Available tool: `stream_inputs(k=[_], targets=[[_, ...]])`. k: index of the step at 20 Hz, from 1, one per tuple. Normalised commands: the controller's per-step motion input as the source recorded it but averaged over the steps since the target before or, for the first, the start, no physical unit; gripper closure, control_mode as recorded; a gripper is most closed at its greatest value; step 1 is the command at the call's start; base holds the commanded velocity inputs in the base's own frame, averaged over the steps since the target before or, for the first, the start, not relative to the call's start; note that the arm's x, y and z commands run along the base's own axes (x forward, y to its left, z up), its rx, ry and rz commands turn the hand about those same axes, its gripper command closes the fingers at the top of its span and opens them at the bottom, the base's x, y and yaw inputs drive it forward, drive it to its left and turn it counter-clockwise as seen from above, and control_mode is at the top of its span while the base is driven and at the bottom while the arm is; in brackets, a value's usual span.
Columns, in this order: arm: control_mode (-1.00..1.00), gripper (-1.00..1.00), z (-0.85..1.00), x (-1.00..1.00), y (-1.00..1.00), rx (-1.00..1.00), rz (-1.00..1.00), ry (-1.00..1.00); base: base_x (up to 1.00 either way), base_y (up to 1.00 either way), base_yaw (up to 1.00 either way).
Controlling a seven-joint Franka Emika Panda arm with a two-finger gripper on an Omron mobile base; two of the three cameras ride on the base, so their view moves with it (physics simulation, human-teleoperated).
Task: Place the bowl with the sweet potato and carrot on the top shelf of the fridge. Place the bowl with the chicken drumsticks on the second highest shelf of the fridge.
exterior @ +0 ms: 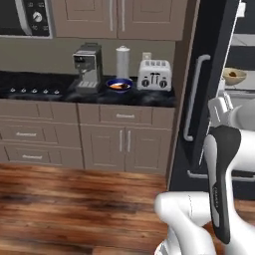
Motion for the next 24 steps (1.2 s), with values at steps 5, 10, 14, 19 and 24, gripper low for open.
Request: stream_inputs(k=[5,10,14,19,24], targets=[[1.00,-1.00,0.00,0.00,0.00,0.00,0.00,0.00,0.99,0.84,0.09],[1.00,-1.00,0.00,0.00,0.00,0.00,0.00,0.00,1.00,0.29,-0.10],[1.00,-1.00,0.00,0.00,0.00,0.00,0.00,0.00,1.00,0.22,-0.24],[1.00,-1.00,0.00,0.00,0.00,0.00,0.00,0.00,1.00,0.13,-0.36],[1.00,-1.00,0.00,0.00,0.00,0.00,0.00,0.00,1.00,0.24,-0.28]])
